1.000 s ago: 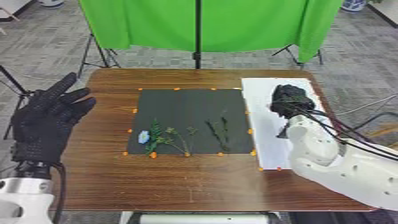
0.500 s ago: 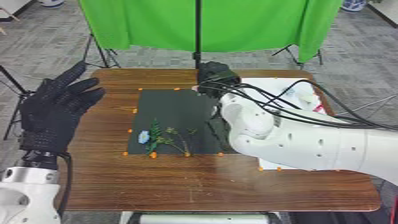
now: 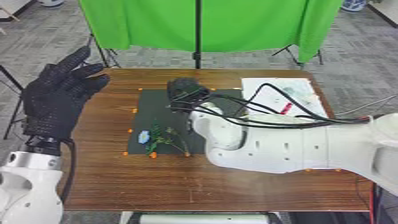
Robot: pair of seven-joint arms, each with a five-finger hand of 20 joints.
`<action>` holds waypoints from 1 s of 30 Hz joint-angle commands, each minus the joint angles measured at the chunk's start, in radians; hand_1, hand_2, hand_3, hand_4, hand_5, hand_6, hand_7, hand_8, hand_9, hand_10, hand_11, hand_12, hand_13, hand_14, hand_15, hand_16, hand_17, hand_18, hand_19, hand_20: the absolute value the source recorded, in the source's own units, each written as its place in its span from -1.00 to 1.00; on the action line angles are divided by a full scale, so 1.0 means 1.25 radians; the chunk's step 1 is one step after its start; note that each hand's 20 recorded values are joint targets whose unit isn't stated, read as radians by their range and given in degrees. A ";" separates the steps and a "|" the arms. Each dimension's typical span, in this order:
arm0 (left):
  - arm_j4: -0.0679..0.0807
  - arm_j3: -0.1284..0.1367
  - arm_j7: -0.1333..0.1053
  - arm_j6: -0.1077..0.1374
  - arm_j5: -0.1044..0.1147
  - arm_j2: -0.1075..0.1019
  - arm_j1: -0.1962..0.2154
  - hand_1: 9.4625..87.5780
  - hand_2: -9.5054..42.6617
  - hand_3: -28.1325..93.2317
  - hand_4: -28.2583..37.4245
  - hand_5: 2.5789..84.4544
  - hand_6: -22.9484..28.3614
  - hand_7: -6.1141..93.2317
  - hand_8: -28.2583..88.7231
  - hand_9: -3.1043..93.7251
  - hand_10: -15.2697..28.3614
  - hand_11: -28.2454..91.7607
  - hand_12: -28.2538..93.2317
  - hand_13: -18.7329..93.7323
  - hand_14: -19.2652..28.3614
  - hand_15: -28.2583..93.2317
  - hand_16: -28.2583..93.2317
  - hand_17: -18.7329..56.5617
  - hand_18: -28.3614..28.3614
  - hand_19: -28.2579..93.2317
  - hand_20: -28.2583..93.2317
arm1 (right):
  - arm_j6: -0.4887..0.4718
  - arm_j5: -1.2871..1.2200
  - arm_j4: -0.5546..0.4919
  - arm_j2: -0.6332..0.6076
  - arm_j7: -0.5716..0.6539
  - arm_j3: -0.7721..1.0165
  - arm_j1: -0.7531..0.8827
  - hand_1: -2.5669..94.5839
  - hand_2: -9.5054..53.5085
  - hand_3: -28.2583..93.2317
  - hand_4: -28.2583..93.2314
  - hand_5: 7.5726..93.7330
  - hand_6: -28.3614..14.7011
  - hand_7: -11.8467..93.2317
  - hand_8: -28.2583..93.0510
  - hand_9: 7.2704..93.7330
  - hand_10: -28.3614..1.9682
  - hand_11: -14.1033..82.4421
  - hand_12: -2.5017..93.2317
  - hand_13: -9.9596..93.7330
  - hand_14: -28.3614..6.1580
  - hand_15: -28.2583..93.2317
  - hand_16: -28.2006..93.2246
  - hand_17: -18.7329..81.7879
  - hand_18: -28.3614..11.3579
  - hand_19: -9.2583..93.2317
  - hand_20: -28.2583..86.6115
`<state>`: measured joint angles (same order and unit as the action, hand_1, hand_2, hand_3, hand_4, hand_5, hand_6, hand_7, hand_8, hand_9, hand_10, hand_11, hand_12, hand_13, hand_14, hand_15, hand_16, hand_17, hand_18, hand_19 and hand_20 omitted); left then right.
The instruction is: Arrange flowers
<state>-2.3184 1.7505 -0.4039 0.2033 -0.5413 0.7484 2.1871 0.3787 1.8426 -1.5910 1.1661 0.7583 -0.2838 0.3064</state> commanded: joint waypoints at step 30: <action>0.016 -0.036 -0.004 -0.019 -0.004 -0.039 -0.064 -0.78 -0.38 0.71 -1.00 -0.20 0.24 -0.65 -0.65 -0.27 0.61 -0.04 -0.34 -0.26 0.98 0.46 -0.72 -0.70 0.83 0.42 -0.07 | 0.035 -0.143 0.045 0.145 0.100 -0.065 -0.106 0.10 -1.00 0.52 -1.00 0.66 0.54 -0.38 -0.55 0.98 0.55 -0.22 -0.55 0.81 0.51 0.44 -0.20 0.01 -0.34 0.88 -0.21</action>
<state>-2.3083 1.7245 -0.4070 0.1905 -0.5420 0.7082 2.1228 0.3844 1.6746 -1.5399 1.3115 0.8558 -0.3345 0.2305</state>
